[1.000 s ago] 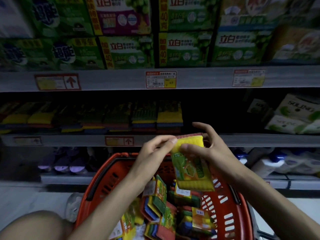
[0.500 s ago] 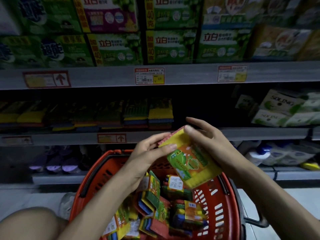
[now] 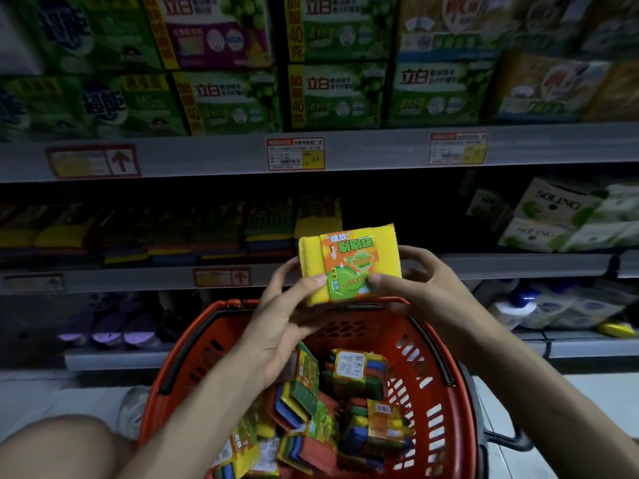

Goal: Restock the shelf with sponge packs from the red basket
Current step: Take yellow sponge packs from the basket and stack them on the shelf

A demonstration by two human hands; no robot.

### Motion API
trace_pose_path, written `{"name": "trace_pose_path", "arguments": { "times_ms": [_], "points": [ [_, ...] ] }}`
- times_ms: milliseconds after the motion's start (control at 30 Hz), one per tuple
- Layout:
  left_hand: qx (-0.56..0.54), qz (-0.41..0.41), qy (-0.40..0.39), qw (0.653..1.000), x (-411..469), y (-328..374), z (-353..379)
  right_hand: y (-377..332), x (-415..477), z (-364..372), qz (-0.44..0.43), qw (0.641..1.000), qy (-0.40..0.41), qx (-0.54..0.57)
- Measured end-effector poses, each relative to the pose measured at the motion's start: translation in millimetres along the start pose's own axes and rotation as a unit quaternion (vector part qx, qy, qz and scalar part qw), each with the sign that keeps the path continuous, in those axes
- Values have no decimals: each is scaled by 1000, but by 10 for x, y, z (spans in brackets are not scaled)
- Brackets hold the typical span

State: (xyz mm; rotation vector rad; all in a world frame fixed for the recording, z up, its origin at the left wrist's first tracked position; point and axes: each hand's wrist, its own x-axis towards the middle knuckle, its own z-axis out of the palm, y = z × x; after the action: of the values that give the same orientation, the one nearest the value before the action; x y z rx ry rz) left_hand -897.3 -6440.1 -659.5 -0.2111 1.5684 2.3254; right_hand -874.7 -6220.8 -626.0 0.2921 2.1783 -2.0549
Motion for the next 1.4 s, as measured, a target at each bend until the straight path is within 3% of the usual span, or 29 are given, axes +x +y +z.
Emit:
{"name": "trace_pose_path", "arguments": {
  "times_ms": [300, 633, 800, 967, 1100, 1267, 1400],
  "points": [
    [63, -1, 19, 998, 7, -38, -4, -41, 20, -90, -25, 999, 28, 11],
    [78, 30, 2, 997, 37, -21, 64, -71, 11, -163, -32, 997, -8, -76],
    [65, 32, 2, 997, 46, -137, 141, -29, 54, -123, 9, 1000, 18, 25],
    [170, 77, 29, 982, 65, -212, 211, 44, 111, -129, 2, 993, 66, 103],
    [165, 102, 48, 980, 79, -251, 288, 119, 143, -73, -4, 985, 94, 144],
    [157, 145, 66, 975, 144, -261, 411, 143, 135, -80, -17, 983, 134, 127],
    [148, 169, 93, 970, 226, -231, 496, 243, 80, 26, -2, 989, 119, 91]
  ]
}}
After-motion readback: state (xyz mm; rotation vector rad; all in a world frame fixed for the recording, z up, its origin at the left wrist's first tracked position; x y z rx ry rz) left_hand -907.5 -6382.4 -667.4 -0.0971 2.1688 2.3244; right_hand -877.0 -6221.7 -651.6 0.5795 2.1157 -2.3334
